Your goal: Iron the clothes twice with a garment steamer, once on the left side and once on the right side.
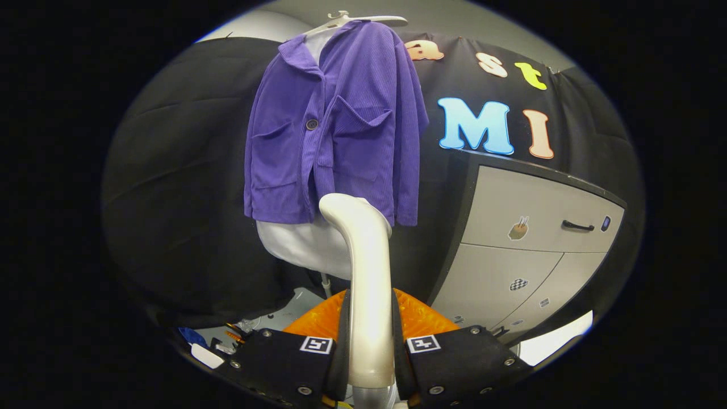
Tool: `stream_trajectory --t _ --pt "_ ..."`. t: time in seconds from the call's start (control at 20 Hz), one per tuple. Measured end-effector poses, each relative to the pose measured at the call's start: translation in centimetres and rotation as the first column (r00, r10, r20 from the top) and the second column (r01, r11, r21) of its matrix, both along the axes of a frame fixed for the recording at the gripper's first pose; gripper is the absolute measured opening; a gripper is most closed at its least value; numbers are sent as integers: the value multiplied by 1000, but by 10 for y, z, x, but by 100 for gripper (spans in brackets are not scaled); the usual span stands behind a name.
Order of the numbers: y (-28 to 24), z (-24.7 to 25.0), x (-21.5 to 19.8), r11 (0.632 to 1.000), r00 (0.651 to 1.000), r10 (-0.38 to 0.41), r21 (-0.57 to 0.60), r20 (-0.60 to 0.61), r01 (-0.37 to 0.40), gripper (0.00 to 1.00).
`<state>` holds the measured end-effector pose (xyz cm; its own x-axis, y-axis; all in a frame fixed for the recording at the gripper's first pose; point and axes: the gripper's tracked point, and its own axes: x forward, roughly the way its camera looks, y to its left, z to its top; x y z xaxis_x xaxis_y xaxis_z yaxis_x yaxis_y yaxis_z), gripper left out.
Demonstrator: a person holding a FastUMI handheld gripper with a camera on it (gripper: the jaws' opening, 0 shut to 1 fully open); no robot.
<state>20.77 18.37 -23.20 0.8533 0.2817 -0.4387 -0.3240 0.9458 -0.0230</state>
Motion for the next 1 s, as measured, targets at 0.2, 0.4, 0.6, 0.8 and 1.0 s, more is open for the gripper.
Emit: stream_trajectory --t 0.2,0.4,0.6,0.8,1.0 --pt "0 43 -6 998 996 8 55 84 -12 33" --pt "10 100 -9 994 982 24 102 185 -43 33" --pt "24 157 -9 988 957 43 133 288 -84 33" --pt "38 203 -5 979 930 56 163 364 -122 33" --pt "54 248 3 972 900 62 179 431 -152 34"
